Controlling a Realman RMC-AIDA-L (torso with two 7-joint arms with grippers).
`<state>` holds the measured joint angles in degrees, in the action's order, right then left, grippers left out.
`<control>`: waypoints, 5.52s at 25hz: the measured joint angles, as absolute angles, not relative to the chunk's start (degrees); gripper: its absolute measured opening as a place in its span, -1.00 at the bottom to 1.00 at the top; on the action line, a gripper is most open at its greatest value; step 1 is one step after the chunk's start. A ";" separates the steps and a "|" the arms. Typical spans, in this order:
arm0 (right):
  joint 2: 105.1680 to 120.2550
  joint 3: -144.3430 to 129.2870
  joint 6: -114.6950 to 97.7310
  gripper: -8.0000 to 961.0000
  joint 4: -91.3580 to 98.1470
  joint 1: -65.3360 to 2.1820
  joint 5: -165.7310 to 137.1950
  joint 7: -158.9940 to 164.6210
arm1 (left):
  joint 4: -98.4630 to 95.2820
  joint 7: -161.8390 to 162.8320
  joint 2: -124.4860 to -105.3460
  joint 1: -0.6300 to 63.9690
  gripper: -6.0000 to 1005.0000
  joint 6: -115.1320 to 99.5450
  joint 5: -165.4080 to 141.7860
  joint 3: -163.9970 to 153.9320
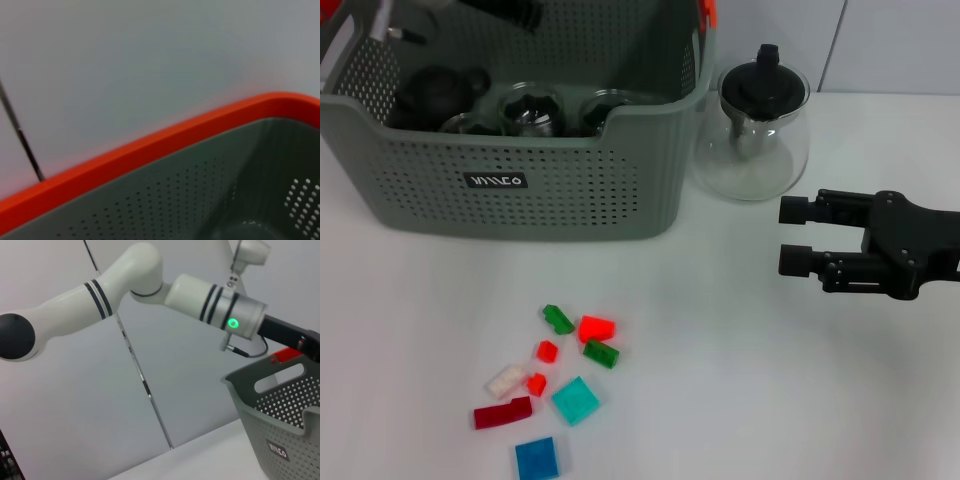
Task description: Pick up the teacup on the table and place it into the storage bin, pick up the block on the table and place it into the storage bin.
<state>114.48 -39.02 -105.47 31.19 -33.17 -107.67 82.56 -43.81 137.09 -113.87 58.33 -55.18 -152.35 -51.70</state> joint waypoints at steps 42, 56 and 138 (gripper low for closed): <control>114.26 -38.61 -104.45 0.65 31.03 -32.95 -107.75 82.51 | -99.74 114.68 -124.44 22.13 0.77 -110.48 -146.55 -63.24; 114.26 -38.58 -103.55 0.65 31.03 -32.62 -107.66 82.95 | -88.42 125.33 -124.59 26.94 0.77 -107.60 -161.85 -81.70; 114.17 -37.27 -103.46 0.65 31.03 -33.88 -107.54 82.72 | -50.57 138.02 -113.16 58.61 -0.50 -64.52 -154.48 -50.90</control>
